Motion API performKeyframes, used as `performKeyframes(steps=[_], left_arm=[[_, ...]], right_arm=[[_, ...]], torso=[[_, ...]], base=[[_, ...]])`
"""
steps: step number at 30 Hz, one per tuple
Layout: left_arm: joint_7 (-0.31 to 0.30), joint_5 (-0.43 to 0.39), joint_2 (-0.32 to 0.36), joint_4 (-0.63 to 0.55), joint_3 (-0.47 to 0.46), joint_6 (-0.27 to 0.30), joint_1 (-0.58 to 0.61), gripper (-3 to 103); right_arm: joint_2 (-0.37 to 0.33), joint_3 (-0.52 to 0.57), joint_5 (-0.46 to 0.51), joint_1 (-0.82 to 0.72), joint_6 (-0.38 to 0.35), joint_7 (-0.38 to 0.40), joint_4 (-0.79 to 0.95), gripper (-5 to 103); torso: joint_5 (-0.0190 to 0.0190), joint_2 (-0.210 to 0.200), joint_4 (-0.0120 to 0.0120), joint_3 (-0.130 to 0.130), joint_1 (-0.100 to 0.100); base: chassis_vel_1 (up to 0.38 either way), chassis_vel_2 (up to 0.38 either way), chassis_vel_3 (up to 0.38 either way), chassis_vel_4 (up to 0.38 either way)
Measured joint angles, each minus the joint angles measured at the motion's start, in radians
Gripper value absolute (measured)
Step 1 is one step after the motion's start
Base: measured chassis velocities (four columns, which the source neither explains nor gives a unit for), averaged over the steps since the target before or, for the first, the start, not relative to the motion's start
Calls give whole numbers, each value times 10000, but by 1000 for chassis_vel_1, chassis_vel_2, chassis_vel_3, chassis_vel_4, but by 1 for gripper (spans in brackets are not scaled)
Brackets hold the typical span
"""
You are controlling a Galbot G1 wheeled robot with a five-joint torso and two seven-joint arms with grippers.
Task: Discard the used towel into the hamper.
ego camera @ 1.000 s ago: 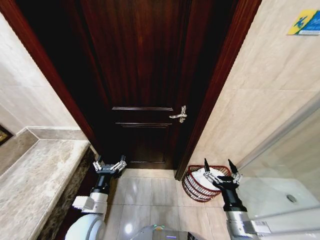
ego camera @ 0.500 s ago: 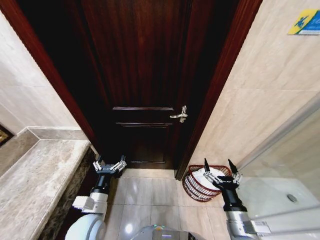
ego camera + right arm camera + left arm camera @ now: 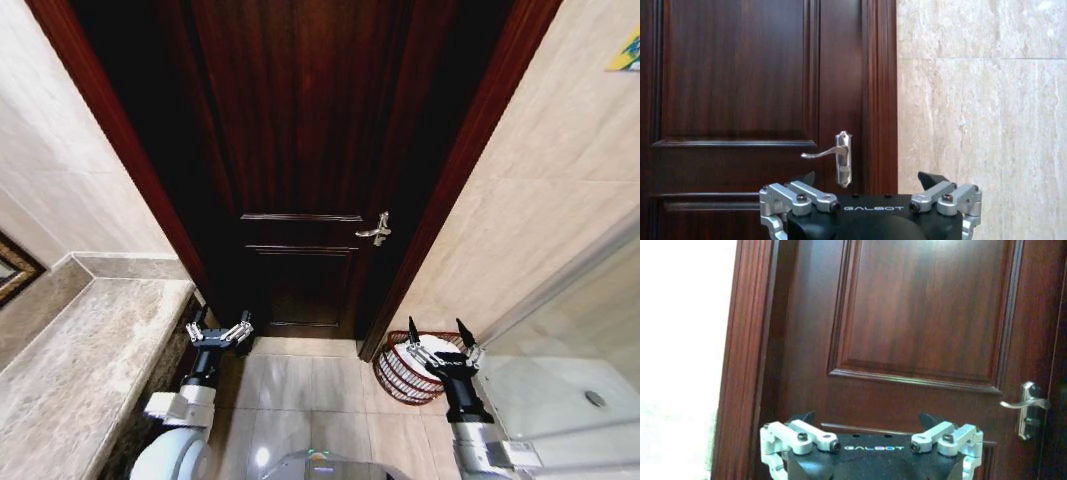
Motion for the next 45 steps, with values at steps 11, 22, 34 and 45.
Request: performKeyframes(steps=[11, 22, 34, 45], left_arm=[[0, 0, 2, 0, 0, 0, 0, 100], [0, 0, 2, 0, -1, 0, 0, 100], [0, 0, 2, 0, -1, 0, 0, 100], [0, 0, 2, 0, -2, 0, 5, 100]], right_arm=[[0, -2, 0, 0, 0, 0, 0, 100], [0, -3, 0, 0, 0, 0, 1, 100], [0, -3, 0, 0, 0, 0, 0, 100], [0, -2, 0, -4, 0, 0, 1, 100]], torso=[[-3, -1, 0, 1, 5], [-5, 0, 1, 0, -1], [3, 0, 1, 0, -2], [-2, 7, 0, -5, -12]], base=[[34, -24, -33, 16], [170, -182, -158, 173], [272, -333, -272, 326], [243, -259, -257, 286]])
